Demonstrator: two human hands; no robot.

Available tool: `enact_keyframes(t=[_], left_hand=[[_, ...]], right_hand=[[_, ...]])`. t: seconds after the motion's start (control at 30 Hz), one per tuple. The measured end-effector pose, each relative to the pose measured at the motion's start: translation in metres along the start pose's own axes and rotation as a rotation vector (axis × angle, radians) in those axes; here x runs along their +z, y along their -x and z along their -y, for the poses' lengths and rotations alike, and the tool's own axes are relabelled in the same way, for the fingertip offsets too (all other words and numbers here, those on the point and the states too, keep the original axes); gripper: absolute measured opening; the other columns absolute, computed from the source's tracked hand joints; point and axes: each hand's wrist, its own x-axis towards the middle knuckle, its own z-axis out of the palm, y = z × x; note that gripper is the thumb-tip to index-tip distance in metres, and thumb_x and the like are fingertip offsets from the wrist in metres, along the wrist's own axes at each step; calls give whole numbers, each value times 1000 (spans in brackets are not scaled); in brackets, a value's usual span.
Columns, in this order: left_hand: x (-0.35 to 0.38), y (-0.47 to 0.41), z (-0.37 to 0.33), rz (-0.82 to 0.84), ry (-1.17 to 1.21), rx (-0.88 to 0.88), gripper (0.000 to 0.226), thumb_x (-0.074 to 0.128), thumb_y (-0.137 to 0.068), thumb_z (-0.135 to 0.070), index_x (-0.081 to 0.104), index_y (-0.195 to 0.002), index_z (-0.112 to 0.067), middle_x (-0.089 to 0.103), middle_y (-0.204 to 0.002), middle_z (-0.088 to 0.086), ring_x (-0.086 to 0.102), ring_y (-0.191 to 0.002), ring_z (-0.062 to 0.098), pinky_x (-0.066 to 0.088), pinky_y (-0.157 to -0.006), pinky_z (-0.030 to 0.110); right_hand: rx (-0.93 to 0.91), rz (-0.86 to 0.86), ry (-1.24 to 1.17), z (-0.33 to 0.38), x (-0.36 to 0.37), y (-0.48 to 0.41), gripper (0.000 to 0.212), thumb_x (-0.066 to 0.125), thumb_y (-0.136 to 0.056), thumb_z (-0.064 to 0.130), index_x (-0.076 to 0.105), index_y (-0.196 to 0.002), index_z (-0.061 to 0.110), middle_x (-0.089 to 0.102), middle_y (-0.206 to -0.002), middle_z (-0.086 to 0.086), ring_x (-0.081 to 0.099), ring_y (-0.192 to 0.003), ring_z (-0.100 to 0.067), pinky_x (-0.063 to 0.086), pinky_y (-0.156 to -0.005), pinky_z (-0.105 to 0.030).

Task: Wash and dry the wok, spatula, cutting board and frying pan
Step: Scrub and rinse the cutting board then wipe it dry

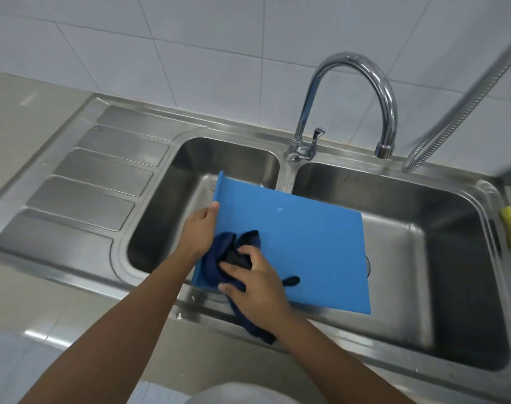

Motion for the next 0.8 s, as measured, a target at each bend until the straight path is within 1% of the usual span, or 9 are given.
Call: enact_keyframes(t=[0.1,0.23,0.3,0.37,0.5,0.57,0.67,0.73,0.8], left_hand=[[3,-1,-3,-20,-140,33,56,31,-102,-50,66,-102,-6,67,-102,14,62,-95,31,50,-88,45],[3,-4,8,-29,-200,55,59,29,-104,-46,63,-104,2,63,-102,21,58,-96,35,46,-85,42],[2,-3,14,-17,-177,41,56,29,-103,-47,63,-100,-3,60,-97,15,57,-93,31,45,-84,40],[1,-2,16,-18,-159,32,56,29,-103,-49,64,-106,-5,60,-99,11,57,-95,30,46,-86,40],[2,0,16,-26,-134,32,59,28,-103,-50,64,-107,-4,64,-105,16,60,-98,33,47,-85,40],[2,1,17,-32,-122,36,59,28,-103,-49,64,-111,-3,64,-110,18,59,-102,35,47,-89,41],[2,0,16,-15,-97,23,58,27,-104,-47,63,-118,-5,62,-117,17,58,-105,32,41,-86,33],[2,-4,16,10,-85,-8,57,25,-104,-46,63,-118,-5,62,-119,17,58,-109,31,37,-85,30],[-1,-9,13,-9,-52,-64,57,24,-105,-44,63,-116,-4,61,-118,19,56,-104,29,37,-86,31]], right_hand=[[30,100,-16,-26,-21,25,36,69,-84,37,67,-119,36,41,-137,13,43,-124,-11,37,-104,-27],[238,11,-44,-79,-60,63,33,76,-81,25,72,-112,34,32,-128,33,43,-121,-2,35,-108,-24],[346,-93,-27,-107,-81,80,34,77,-81,19,71,-114,30,35,-128,27,44,-123,-8,34,-107,-24],[468,-244,0,-125,-102,90,37,74,-84,19,68,-120,27,37,-128,18,46,-124,-16,33,-103,-24],[742,-553,9,-120,-105,78,42,65,-90,33,59,-131,25,39,-137,2,51,-120,-24,41,-99,-32],[675,-564,60,-95,-81,58,42,65,-88,38,61,-128,27,40,-137,-1,52,-118,-25,43,-101,-37],[393,-393,135,-43,-22,19,44,61,-84,49,62,-125,32,44,-138,-3,54,-114,-27,46,-98,-38],[228,-256,193,-7,9,-10,50,55,-85,54,56,-131,35,41,-142,-4,51,-117,-28,43,-99,-38],[141,-197,211,14,19,-38,53,55,-89,53,49,-138,34,38,-142,-3,48,-117,-27,43,-98,-41]])
